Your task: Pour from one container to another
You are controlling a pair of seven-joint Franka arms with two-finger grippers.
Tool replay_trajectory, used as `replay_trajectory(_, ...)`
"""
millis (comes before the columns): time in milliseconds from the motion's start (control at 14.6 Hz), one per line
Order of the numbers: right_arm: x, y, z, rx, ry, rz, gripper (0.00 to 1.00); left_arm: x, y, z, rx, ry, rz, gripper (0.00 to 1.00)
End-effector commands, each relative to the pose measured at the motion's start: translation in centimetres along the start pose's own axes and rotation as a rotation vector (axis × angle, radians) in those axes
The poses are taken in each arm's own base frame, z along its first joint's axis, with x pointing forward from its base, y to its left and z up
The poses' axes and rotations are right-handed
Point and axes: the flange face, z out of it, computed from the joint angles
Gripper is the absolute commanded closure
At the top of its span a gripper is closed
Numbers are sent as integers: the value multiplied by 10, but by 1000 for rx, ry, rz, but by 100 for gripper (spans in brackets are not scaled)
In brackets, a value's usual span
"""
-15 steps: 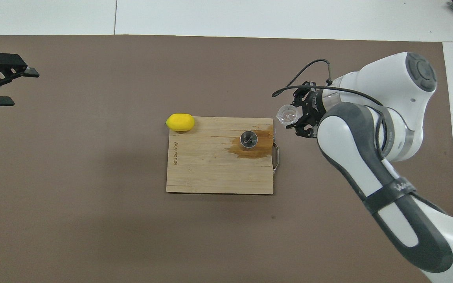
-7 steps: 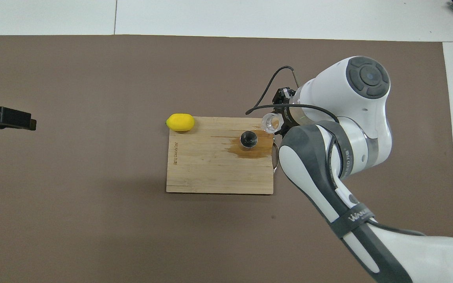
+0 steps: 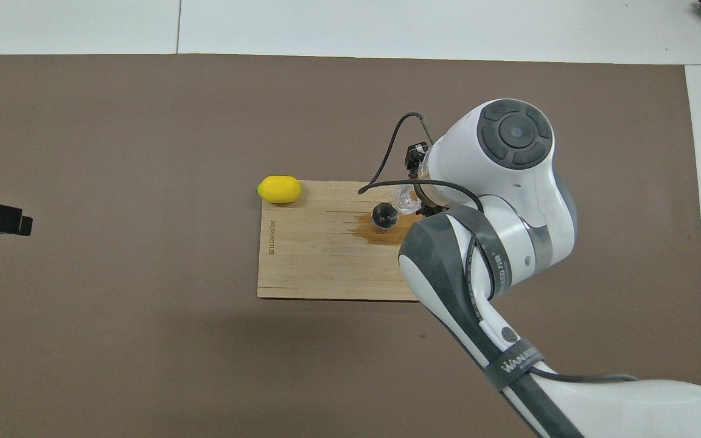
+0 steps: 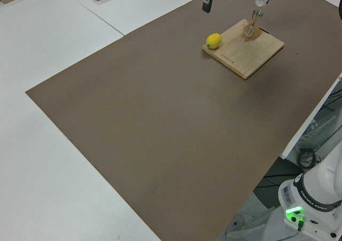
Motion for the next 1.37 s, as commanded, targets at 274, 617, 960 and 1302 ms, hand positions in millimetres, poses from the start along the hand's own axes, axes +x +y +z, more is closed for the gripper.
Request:
replay_trajectory(274, -16, -3, -3, 11, 153, -86, 100, 7, 21, 24, 35, -73, 53, 0)
replay_trajectory(617, -33, 1, -2, 20, 229, -158, 100, 11, 33, 39, 52, -52, 74, 0)
replay_trajectory(960, -50, 6, -3, 32, 305, -230, 100, 4, 32, 43, 55, -53, 77, 0)
replay_trajectory(1302, -54, 9, -3, 36, 345, -262, 100, 20, 12, 39, 30, -32, 20, 0)
